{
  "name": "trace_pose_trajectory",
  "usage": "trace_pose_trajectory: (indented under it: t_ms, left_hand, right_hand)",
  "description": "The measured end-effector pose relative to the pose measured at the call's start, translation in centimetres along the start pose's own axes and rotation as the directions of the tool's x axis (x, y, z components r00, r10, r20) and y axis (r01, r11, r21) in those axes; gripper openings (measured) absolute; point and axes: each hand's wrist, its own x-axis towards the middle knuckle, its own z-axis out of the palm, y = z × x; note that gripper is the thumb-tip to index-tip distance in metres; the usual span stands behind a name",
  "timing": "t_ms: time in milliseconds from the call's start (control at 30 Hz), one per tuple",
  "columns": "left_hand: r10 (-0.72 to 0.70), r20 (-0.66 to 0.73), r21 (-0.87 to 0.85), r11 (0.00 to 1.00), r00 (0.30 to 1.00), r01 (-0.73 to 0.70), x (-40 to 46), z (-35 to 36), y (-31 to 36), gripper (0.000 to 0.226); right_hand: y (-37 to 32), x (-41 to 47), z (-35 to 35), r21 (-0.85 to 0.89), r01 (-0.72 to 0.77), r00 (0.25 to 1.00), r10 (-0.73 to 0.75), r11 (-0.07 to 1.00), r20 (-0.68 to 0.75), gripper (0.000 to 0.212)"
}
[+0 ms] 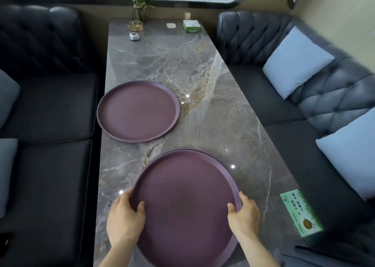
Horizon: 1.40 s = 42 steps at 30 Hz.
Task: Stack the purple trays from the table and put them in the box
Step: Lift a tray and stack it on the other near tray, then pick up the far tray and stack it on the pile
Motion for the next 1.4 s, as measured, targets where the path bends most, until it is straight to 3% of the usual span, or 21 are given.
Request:
trace_pose_trajectory:
  t_ms: [333, 533, 700, 867, 1000, 1167, 1333, 1400]
  left_hand:
    - [0.089, 0.03, -0.003, 0.996, 0.996, -0.089, -0.2, 0.3, -0.4, 0.062]
    - [0.159, 0.139, 0.029, 0.986, 0.977, -0.165, -0.5, 0.5, -0.9, 0.094]
    - [0.18, 0.212, -0.101, 0.982, 0.96, -0.162, -1.3, 2.2, -1.2, 0.12]
    - [0.195, 0.261, 0.048, 0.975, 0.945, -0.215, -1.9, 3.2, -0.9, 0.135]
    - [0.19, 0.257, 0.15, 0.961, 0.947, -0.233, -1.9, 3.6, -0.9, 0.136]
    - [0.169, 0.291, 0.18, 0.957, 0.942, -0.227, -1.9, 3.5, -0.5, 0.134]
    - [0.12, 0.34, 0.254, 0.943, 0.933, -0.214, -1.9, 2.9, -0.1, 0.128]
    - [0.151, 0.253, 0.294, 0.929, 0.956, -0.225, -1.6, 2.4, 0.2, 0.109]
  right_hand:
    - [-0.2, -0.3, 0.6, 0.024, 0.028, 0.999, -0.027, 0.999, -0.045, 0.056]
    - [-0.5, -0.2, 1.0, -0.002, 0.022, 0.999, -0.023, 1.0, -0.049, 0.067]
    - [-0.9, -0.1, 1.1, 0.061, 0.002, 0.999, 0.0, 0.998, -0.034, 0.071]
    - [-0.7, 0.1, 0.5, 0.088, 0.015, 1.0, -0.014, 0.996, -0.02, 0.068]
    - [-0.6, 0.2, 0.8, -0.107, 0.102, 0.995, -0.1, 0.989, 0.025, 0.086]
    - [0.1, -2.1, 2.5, -0.435, 0.251, 0.966, -0.194, 0.865, 0.172, 0.109]
    - [-0.7, -2.4, 1.5, -0.605, 0.303, 0.941, -0.13, 0.736, 0.313, 0.111]
    - [-2.3, -2.1, 0.3, -0.649, 0.294, 0.943, -0.101, 0.702, 0.318, 0.099]
